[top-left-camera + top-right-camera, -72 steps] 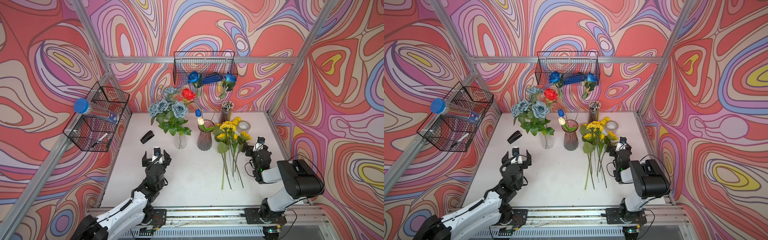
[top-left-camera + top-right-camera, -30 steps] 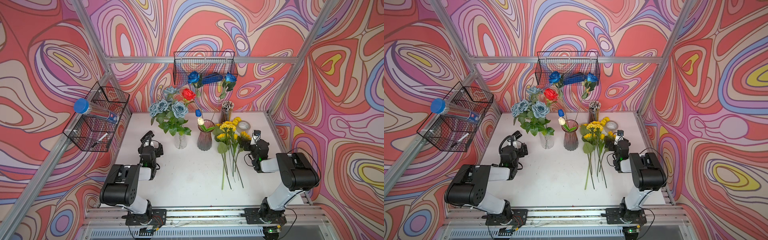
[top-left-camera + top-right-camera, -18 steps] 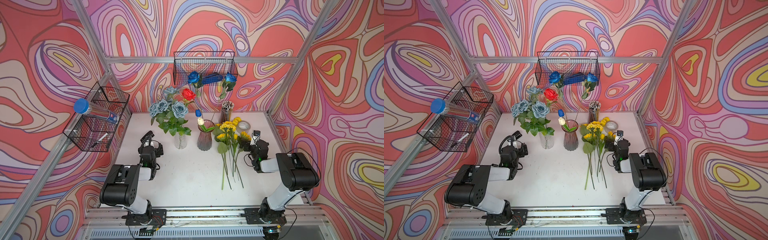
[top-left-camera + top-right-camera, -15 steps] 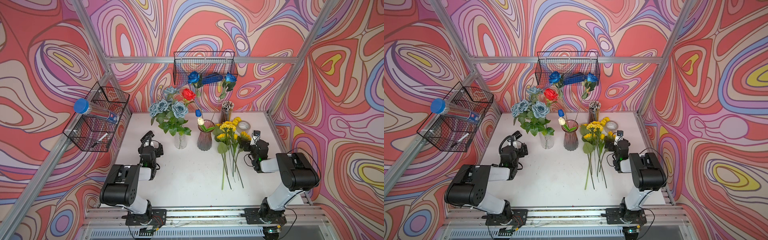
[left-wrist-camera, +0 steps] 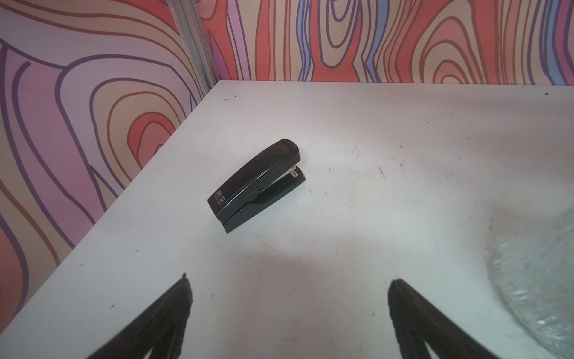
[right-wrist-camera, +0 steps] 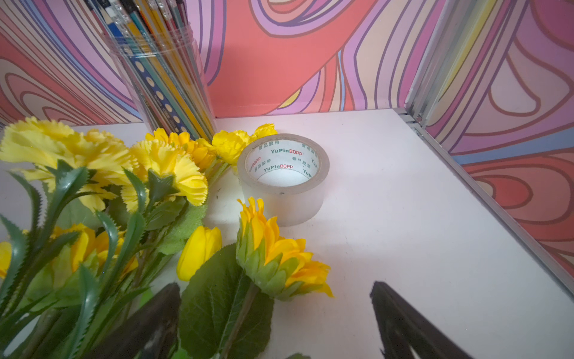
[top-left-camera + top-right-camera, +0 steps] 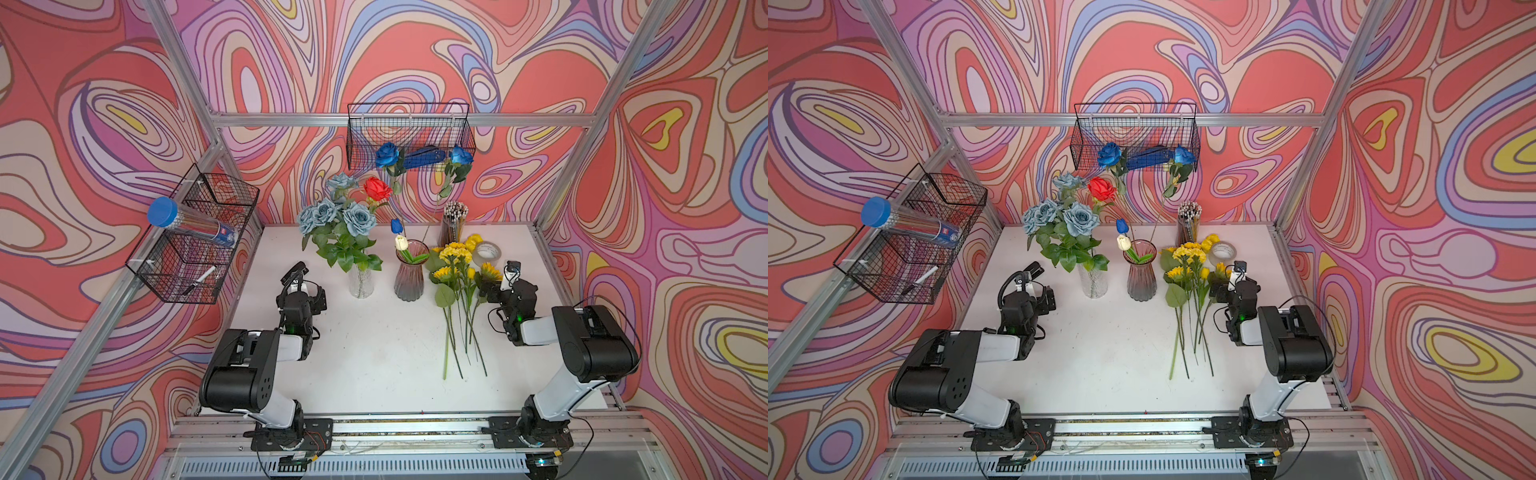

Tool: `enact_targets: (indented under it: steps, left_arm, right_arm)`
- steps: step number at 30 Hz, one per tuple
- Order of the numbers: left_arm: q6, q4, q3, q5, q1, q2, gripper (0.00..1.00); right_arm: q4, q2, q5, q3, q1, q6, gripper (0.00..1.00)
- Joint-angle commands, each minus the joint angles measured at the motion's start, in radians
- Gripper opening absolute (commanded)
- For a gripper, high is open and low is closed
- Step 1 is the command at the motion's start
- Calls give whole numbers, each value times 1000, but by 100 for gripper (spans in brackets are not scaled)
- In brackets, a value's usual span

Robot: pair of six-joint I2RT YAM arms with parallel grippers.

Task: Pick out yellow flowers from the vase
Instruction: Reset both arms

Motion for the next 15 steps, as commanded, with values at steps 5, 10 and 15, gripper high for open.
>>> enact_targets:
  steps: [5, 10, 15]
  left_arm:
    - [-7, 11, -3, 7, 3, 2, 99]
    - [-8, 11, -3, 7, 3, 3, 99]
    - [-7, 11, -3, 7, 3, 3, 99]
  right_arm:
    - [-2, -7, 6, -7, -1, 5, 98]
    - [-2, -7, 6, -7, -1, 5, 98]
    - [-2, -7, 6, -7, -1, 5, 98]
